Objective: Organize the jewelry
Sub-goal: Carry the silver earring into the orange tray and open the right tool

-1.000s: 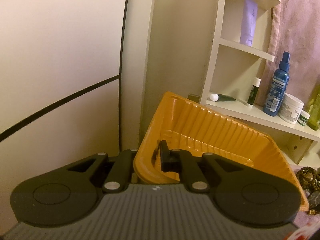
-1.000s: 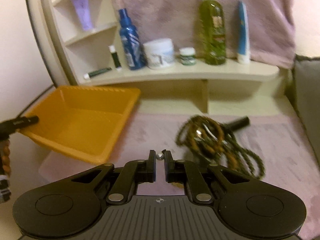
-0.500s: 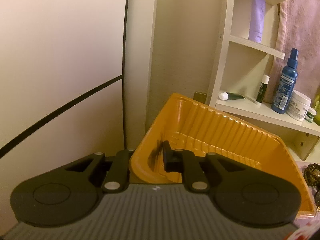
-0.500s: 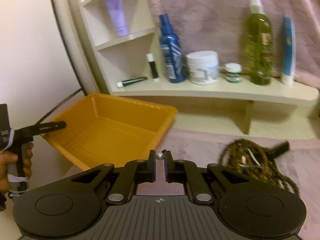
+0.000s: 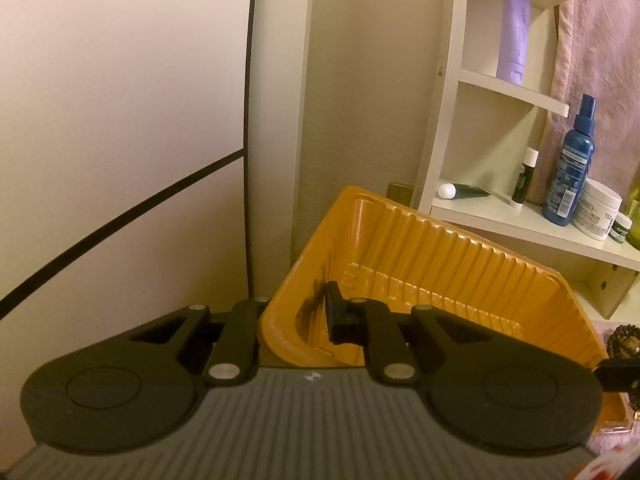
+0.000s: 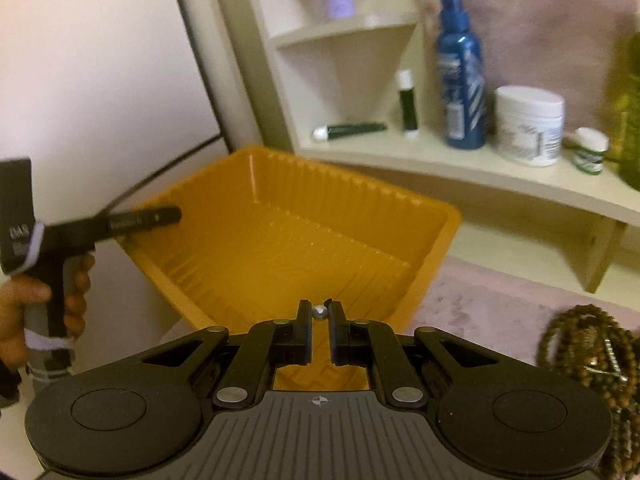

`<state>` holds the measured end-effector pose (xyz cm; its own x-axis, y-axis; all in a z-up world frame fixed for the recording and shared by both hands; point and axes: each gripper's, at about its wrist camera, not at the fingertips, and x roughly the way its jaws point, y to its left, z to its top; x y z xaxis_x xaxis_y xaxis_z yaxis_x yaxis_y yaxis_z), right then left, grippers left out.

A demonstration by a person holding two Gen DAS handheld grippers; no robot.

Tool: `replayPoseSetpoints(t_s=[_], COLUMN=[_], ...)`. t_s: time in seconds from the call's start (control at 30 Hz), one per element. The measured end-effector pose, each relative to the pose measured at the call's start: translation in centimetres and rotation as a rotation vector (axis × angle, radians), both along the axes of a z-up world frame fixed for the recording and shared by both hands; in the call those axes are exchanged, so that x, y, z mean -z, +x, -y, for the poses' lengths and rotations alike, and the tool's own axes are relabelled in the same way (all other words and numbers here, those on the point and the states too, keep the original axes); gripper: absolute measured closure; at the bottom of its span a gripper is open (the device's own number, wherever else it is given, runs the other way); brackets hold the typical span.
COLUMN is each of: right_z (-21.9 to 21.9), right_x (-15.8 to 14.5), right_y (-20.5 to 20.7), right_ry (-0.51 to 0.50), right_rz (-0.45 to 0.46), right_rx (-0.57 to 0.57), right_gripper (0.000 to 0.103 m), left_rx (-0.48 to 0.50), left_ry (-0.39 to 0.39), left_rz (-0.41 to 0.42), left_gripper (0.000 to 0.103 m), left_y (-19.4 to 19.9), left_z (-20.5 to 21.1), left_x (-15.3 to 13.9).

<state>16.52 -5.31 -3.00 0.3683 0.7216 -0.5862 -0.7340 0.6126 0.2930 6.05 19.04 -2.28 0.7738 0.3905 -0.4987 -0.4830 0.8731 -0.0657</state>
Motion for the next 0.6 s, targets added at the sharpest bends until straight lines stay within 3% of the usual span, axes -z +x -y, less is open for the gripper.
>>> replayPoseSetpoints(t_s=[0.33, 0.6], right_z=[-0.3, 5.2], right_x=[0.4, -1.3], right_y=[0.8, -0.1], right_ry=[-0.033, 0.085], right_rz=[-0.027, 0.012], right_rx=[-0.029, 0.152], right_gripper=[0.091, 0.07], left_rx=[0.001, 0.003], left_ry=[0.002, 0.008], left_rz=[-0.002, -0.008], left_gripper=[0.09, 0.09], left_y=[0.0, 0.1], left_z=[0.0, 0.1], left_x=[0.0, 0.0])
